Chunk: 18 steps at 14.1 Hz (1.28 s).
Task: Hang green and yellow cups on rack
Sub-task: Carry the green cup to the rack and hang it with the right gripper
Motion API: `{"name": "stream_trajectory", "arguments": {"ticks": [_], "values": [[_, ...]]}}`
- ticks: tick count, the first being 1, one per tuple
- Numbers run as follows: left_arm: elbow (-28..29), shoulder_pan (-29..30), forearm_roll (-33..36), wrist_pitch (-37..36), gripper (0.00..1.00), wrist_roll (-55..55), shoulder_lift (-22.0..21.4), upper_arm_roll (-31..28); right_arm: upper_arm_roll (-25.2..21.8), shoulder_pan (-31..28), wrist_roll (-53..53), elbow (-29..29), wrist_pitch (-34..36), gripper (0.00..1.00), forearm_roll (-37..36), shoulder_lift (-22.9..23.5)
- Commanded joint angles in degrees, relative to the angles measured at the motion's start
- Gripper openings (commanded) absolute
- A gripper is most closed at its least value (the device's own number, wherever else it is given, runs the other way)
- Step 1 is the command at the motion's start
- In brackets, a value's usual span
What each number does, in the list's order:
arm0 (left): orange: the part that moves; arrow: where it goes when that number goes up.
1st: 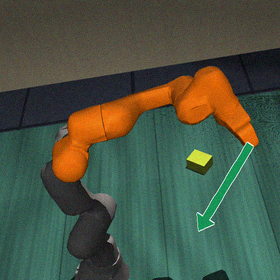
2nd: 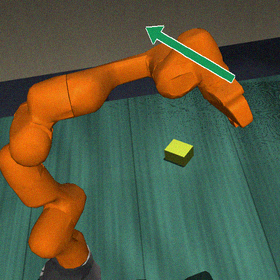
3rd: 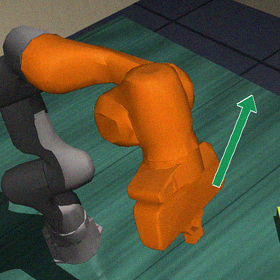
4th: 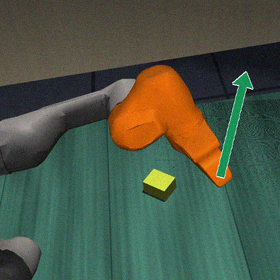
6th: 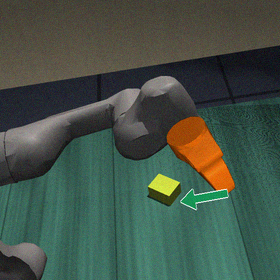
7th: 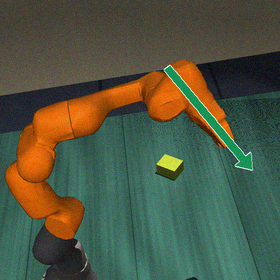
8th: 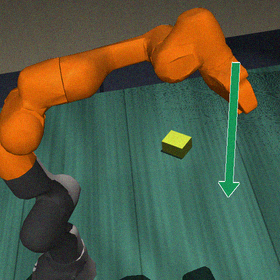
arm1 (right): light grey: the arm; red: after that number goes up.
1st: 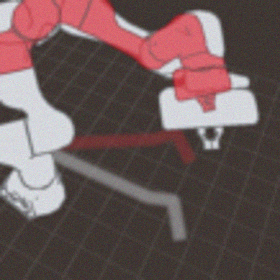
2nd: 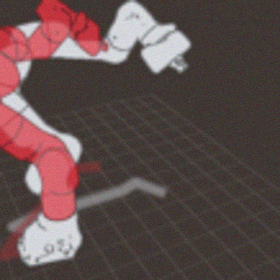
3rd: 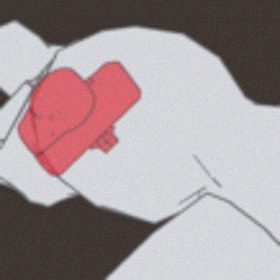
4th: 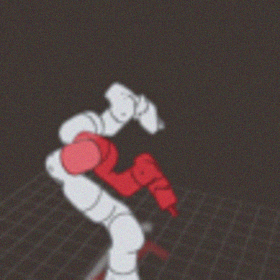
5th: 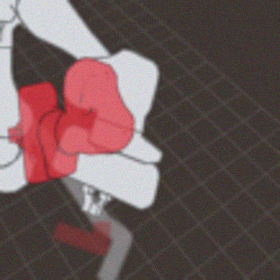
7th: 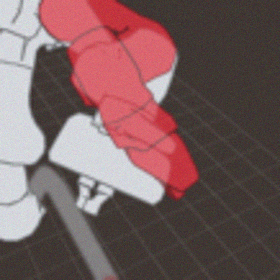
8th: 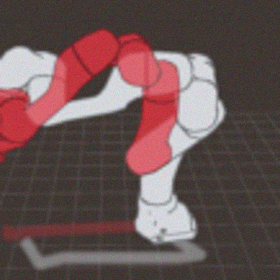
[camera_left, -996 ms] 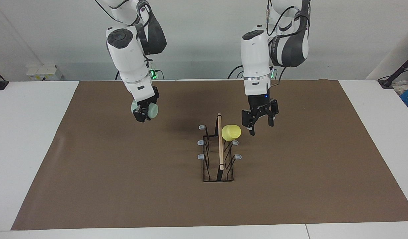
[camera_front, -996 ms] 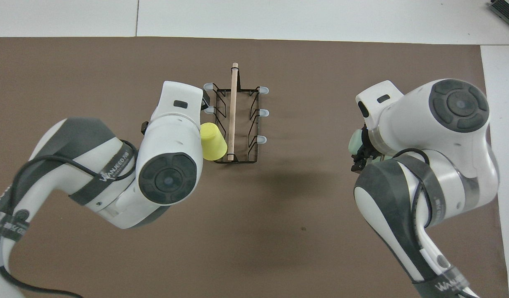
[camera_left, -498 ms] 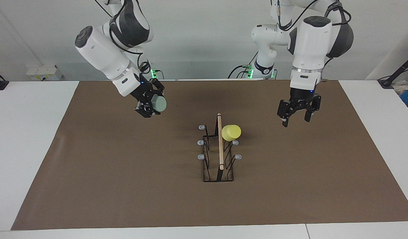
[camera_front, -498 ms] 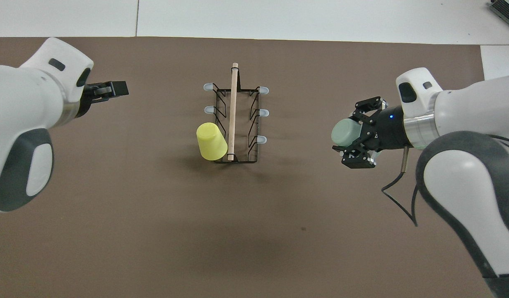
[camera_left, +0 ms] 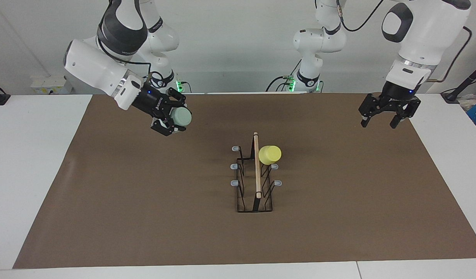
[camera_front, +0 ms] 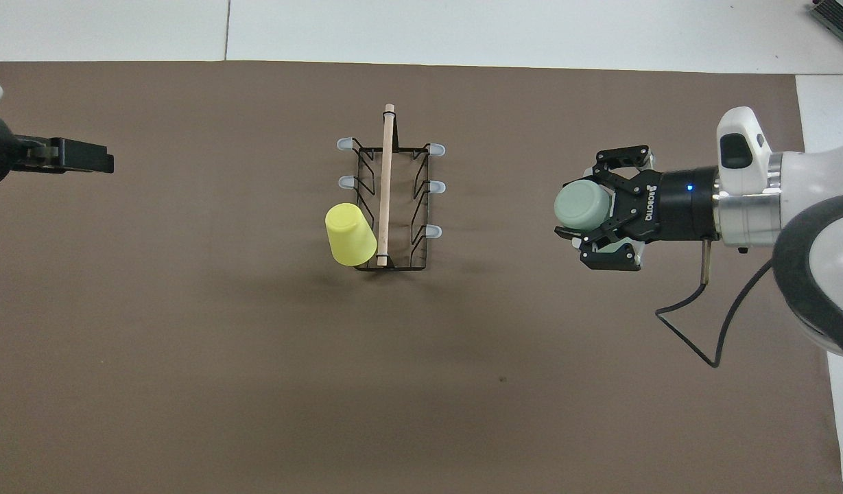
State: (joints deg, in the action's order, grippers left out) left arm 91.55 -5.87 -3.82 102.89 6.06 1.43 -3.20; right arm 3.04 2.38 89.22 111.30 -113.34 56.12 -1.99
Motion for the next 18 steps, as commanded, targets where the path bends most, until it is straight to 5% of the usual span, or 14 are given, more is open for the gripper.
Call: {"name": "stream_trajectory", "arguments": {"ticks": [1,7,12,18], "values": [[-3.0,0.9,-0.7,-8.0,1.0,5.4,0.8,0.0,0.7,-0.9,7.6,7.3,-4.5,0.0,9.5,-4.3],[1.4,0.8,0.1,-12.8,1.0,9.1,-4.0,-1.1,1.5,1.4,23.9,14.2,-6.5,0.0,38.6,-3.6],[3.3,0.4,1.7,-11.5,1.0,7.3,-4.8,-1.0,2.2,11.0,36.6,14.5,-14.4,0.0,62.3,0.3],[3.1,0.7,1.7,-11.4,1.0,7.2,-4.8,-0.9,2.2,14.9,47.8,13.7,-14.8,0.0,70.2,5.4]]}}
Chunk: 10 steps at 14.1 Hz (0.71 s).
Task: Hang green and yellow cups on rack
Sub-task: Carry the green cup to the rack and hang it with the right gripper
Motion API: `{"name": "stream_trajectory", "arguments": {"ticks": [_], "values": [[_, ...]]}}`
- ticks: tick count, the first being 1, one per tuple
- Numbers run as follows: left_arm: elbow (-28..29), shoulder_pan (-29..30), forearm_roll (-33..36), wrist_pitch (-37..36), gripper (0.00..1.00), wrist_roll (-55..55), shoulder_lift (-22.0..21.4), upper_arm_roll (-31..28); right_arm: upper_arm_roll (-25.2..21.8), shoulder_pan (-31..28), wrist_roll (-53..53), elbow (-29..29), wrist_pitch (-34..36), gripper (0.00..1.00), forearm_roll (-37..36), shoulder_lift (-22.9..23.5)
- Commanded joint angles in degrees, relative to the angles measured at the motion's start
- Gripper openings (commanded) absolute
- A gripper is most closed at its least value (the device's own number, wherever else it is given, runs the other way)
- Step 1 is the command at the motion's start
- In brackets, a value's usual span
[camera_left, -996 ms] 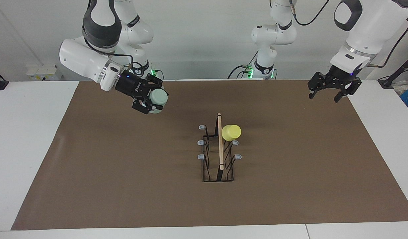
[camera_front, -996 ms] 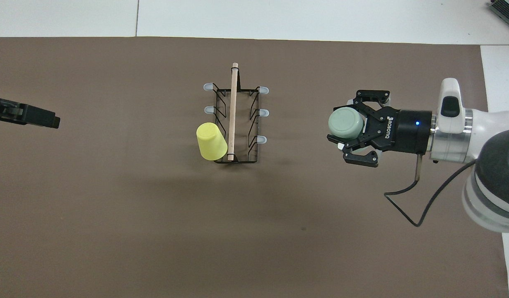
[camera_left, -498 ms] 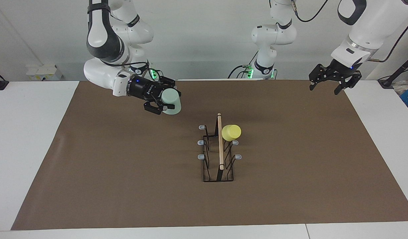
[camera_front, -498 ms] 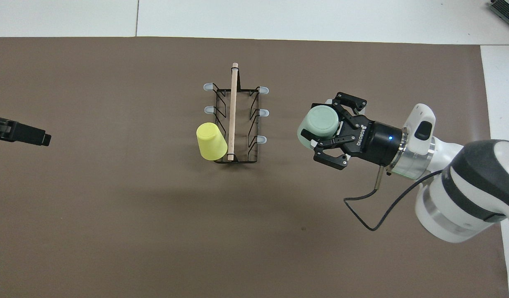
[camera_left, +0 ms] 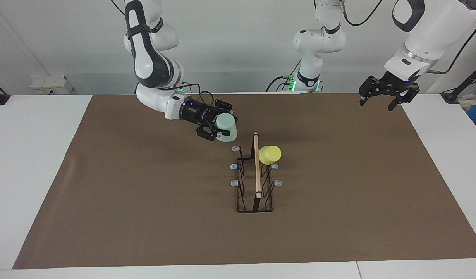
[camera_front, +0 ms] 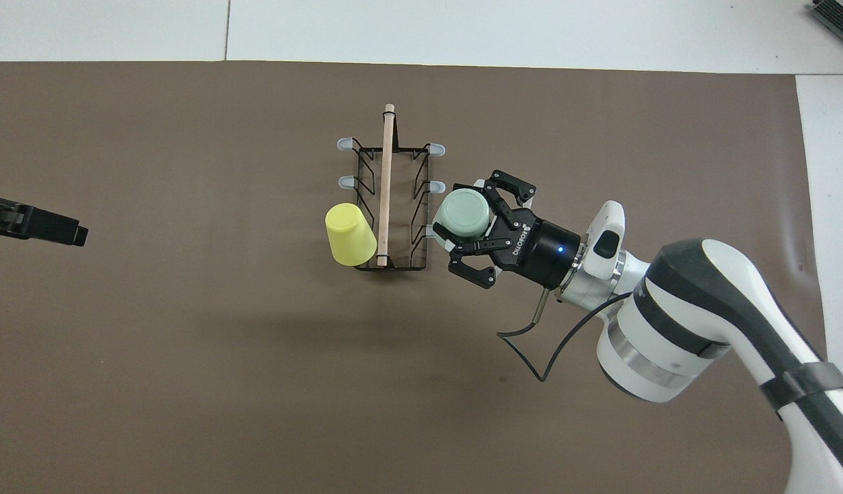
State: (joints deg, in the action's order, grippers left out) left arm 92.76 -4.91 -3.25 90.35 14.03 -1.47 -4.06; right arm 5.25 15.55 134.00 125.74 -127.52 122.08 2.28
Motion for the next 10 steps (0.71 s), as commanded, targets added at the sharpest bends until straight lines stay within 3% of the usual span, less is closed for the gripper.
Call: {"name": "stream_trajectory", "arguments": {"ticks": [1,8,10], "values": [[1.9,-0.3,1.1,1.1,1.0,-0.8,-1.9,0.0,0.0,2.1,4.7,-0.9,-0.7,0.0,5.5,2.2],[1.9,-0.1,1.1,1.1,1.0,-0.8,-1.9,0.0,-0.1,2.9,9.2,-0.9,-0.4,0.0,6.0,4.7],[1.9,-0.1,1.1,1.1,1.0,-0.8,-1.9,0.0,-0.1,2.8,12.6,-1.0,3.0,0.0,9.1,7.8]]}}
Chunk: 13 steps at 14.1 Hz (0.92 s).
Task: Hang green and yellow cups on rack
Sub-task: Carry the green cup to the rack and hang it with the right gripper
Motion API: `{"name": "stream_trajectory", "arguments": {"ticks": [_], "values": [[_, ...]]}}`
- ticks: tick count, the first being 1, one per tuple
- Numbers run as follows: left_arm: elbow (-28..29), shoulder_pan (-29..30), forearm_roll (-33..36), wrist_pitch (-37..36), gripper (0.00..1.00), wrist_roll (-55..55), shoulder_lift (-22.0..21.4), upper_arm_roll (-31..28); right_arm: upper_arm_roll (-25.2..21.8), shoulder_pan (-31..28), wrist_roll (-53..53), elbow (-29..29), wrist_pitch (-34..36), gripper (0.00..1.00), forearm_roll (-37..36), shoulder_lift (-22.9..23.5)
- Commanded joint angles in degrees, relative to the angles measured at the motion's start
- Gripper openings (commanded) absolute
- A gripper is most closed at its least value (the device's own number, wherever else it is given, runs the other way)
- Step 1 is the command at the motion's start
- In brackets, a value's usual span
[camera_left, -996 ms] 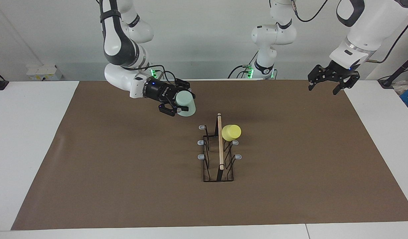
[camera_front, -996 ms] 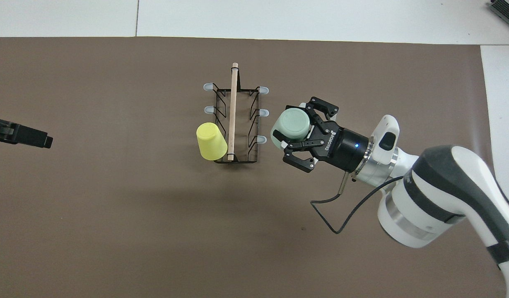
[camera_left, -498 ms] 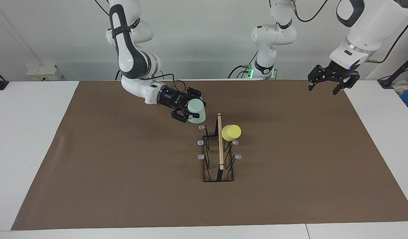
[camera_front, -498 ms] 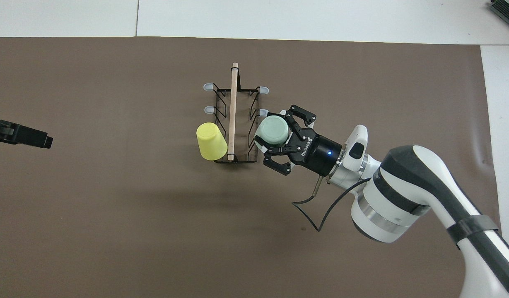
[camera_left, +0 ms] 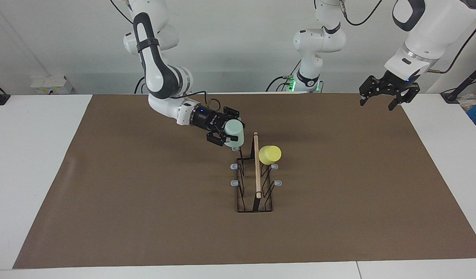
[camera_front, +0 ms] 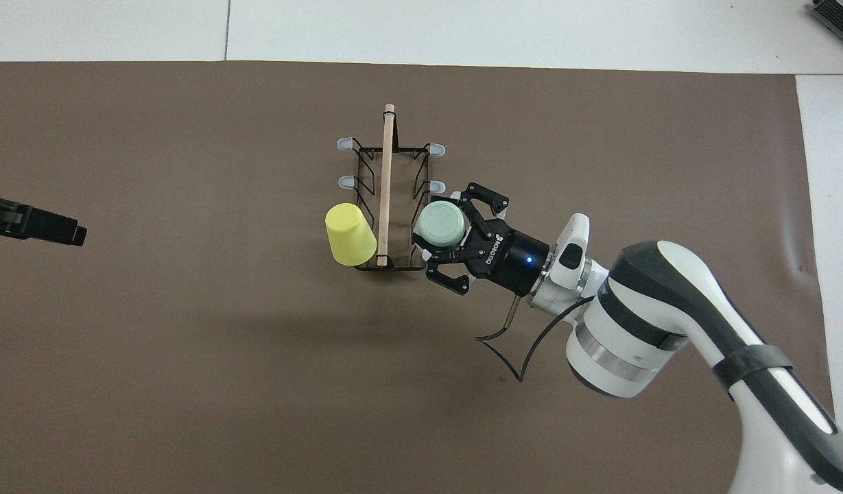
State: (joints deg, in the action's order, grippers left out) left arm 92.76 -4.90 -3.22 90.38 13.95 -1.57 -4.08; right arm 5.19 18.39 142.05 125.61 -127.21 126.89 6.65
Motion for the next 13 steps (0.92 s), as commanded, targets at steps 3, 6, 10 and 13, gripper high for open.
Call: {"name": "stream_trajectory", "arguments": {"ticks": [3,6,10,13], "values": [[1.9,-0.1,1.1,1.1,1.0,-0.7,-1.8,0.0,-0.3,-0.2,8.1,-0.8,7.7,0.0,7.4,7.1],[1.9,-0.1,1.1,1.1,1.0,-0.7,-1.8,0.0,-0.3,0.1,9.8,-0.8,8.2,0.0,7.5,8.3],[1.9,-0.1,1.1,1.1,1.0,-0.7,-1.8,0.0,-0.2,0.1,14.2,-0.4,11.4,0.0,7.6,11.9],[1.9,-0.1,1.1,1.1,1.0,-0.7,-1.8,0.0,-0.2,-0.5,14.6,-0.4,12.0,0.0,7.5,12.3]]}}
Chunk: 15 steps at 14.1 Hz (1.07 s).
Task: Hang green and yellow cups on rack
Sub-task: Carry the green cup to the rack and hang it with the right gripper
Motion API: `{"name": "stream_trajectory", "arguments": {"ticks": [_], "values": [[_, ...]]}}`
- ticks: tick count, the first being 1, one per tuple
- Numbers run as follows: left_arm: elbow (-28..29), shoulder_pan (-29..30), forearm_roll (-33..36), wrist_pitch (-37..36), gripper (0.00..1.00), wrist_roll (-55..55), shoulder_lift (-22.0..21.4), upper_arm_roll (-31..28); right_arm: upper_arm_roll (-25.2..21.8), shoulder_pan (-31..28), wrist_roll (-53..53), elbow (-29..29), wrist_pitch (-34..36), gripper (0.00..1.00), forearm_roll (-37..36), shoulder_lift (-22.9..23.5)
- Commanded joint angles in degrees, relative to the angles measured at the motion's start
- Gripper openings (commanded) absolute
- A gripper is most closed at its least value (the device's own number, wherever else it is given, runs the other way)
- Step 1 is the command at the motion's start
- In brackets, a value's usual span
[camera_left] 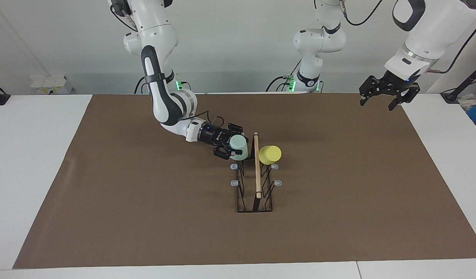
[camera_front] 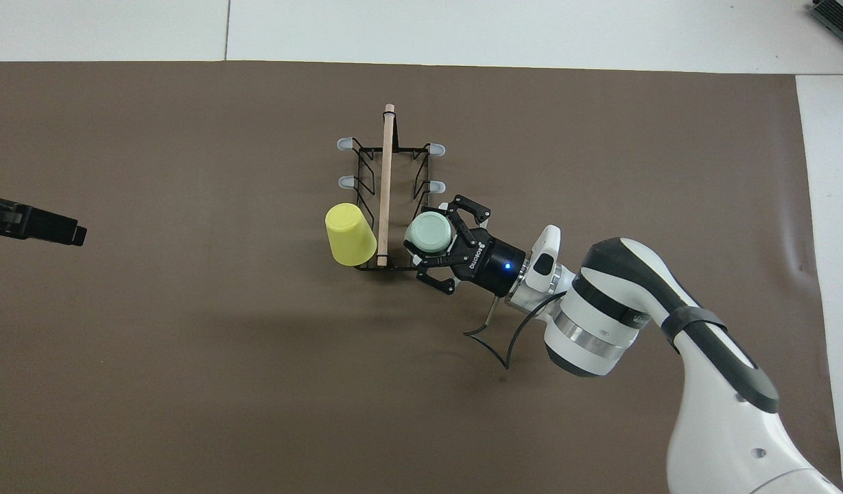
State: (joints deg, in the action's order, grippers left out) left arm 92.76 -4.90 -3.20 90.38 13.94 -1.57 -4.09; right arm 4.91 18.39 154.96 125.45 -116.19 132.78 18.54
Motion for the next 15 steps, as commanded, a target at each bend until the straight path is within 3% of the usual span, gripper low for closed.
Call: {"name": "stream_trajectory", "arguments": {"ticks": [1,2,3,4,5,11,15], "values": [[1.9,-0.2,1.1,1.1,1.0,-0.7,-1.8,0.0,0.0,-0.5,1.6,-0.6,0.9,0.15,1.3,0.4],[1.9,-0.2,1.1,1.1,1.0,-0.7,-1.8,0.0,-0.1,-0.3,1.6,-0.8,0.9,0.38,1.3,0.4],[1.9,-0.2,1.1,1.1,1.0,-0.7,-1.8,0.0,0.0,-0.6,1.6,-0.8,1.1,0.55,1.0,0.4],[1.9,-0.1,1.1,1.1,1.0,-0.7,-1.8,0.0,0.0,-1.0,1.4,-1.2,1.3,0.83,0.5,0.4],[1.9,-0.1,1.1,1.1,1.0,-0.7,-1.8,0.0,0.0,-1.1,1.4,-1.5,1.4,0.91,-0.2,0.4],[1.9,-0.1,1.1,1.1,1.0,-0.7,-1.8,0.0,-0.1,-1.2,0.4,-2.9,0.4,1.0,-1.1,-1.2],[1.9,0.0,1.1,1.1,1.0,-0.7,-1.8,0.0,-0.4,-2.2,-15.4,-6.3,-7.3,1.0,-13.9,-8.1]]}}
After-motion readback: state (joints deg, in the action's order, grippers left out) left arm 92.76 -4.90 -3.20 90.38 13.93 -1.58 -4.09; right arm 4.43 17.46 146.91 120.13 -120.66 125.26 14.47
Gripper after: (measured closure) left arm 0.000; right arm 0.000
